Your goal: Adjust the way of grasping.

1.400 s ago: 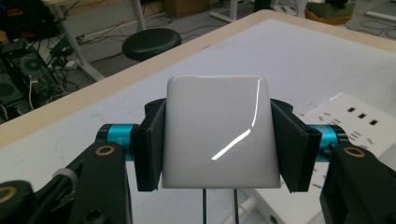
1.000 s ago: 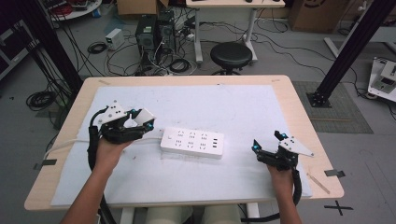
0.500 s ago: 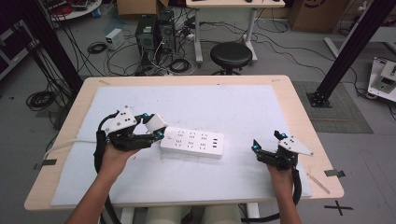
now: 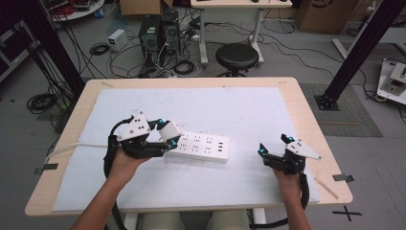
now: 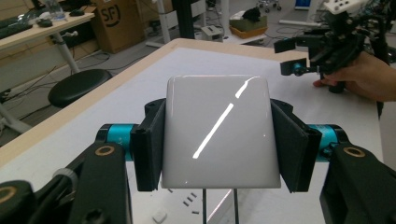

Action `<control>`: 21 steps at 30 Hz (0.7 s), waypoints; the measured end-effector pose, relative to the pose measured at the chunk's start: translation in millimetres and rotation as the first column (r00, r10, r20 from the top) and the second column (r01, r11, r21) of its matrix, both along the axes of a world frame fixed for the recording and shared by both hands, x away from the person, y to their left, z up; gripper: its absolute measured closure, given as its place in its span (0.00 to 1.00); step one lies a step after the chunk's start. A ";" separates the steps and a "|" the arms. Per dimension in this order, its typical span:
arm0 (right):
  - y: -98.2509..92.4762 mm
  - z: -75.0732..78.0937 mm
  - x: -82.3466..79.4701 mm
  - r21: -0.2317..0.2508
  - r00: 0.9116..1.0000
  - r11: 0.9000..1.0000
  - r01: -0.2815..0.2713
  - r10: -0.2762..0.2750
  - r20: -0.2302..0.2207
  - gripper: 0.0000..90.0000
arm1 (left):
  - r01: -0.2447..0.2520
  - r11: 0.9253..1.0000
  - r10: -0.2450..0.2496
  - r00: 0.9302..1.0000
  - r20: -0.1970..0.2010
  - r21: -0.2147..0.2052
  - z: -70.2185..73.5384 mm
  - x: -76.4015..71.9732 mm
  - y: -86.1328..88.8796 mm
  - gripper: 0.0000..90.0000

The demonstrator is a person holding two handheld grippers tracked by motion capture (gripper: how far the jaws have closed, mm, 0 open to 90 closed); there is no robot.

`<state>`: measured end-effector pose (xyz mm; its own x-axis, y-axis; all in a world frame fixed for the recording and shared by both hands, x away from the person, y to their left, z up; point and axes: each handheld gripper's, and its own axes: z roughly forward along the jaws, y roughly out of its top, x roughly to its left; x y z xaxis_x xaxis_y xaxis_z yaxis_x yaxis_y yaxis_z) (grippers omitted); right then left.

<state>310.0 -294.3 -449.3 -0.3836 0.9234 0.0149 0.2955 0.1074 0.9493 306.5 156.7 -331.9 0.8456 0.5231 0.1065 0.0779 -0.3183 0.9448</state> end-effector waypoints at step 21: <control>17.6 74.5 -11.7 0.135 0.928 0.932 -0.335 0.351 -0.122 0.10 | 0.244 0.952 -0.258 0.964 0.056 0.186 -9.3 -11.7 -30.7 0.47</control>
